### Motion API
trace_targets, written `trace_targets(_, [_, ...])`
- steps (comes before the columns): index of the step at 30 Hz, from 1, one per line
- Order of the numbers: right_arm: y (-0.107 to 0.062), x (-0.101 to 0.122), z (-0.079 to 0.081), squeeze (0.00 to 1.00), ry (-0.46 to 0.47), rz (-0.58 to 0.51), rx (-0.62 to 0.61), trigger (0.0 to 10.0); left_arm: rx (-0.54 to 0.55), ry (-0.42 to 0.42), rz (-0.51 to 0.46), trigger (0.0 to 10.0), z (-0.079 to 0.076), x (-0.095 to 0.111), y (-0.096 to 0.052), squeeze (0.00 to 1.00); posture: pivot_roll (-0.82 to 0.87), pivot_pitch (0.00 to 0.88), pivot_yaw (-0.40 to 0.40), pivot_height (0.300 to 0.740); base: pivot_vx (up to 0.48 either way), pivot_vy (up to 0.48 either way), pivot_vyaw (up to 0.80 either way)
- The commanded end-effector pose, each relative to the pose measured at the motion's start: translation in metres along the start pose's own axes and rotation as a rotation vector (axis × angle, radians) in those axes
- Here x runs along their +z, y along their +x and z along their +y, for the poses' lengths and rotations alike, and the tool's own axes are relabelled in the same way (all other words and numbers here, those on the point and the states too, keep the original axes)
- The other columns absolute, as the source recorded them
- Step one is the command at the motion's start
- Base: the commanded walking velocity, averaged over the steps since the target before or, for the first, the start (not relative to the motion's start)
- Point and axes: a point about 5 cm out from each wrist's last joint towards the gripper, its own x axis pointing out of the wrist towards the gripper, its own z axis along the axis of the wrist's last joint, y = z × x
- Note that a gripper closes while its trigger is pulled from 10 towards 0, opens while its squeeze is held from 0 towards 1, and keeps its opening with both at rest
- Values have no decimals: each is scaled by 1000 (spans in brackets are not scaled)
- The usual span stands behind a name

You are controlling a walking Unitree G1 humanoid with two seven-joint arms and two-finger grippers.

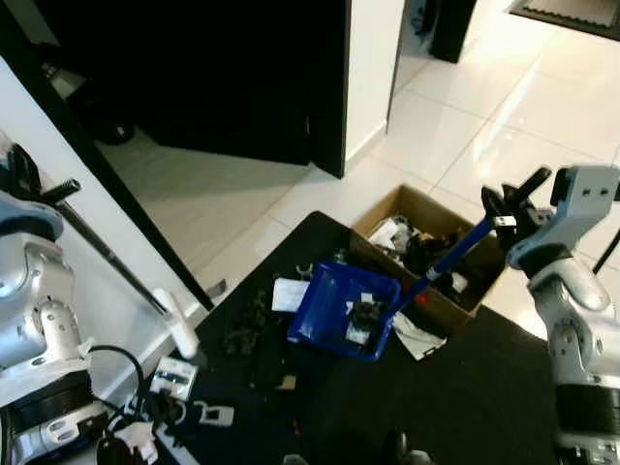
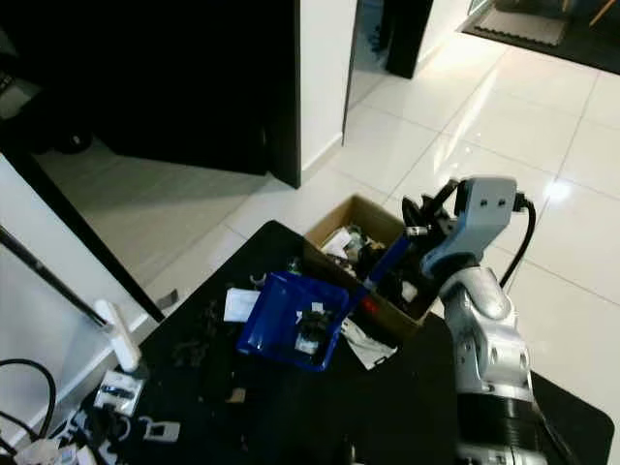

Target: Sweep floor

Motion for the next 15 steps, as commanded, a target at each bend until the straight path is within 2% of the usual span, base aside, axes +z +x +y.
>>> trace_targets(1, [4, 20, -10, 0, -13, -105, -33, 10000, -4, 17, 11, 10000, 3, -6, -7, 0, 26, 190, 82, 740, 0, 0, 0])
trace_targets(3, [13, 35, -17, 0, -31, -152, -55, 10000, -28, 26, 50, 10000, -1, -18, -16, 0, 30, 190, 78, 740, 0, 0, 0])
trace_targets(4, [13, 35, -17, 0, -31, -152, -55, 10000, -28, 26, 50, 10000, -1, -18, -16, 0, 30, 190, 78, 740, 0, 0, 0])
trace_targets(8, [29, 65, -27, 0, -85, -240, -68, 10000, -57, 27, 107, 10000, -7, -37, -30, 0, 36, 187, 75, 740, 0, 0, 0])
trace_targets(11, [32, 71, -29, 0, -97, -258, -70, 10000, -65, 28, 120, 10000, -9, -41, -33, 0, 36, 186, 75, 740, 0, 0, 0])
trace_targets(15, [43, 92, -36, 0, -164, -327, -89, 10000, -94, 24, 161, 10000, -12, -52, -43, 0, 44, 184, 70, 740, 0, 0, 0])
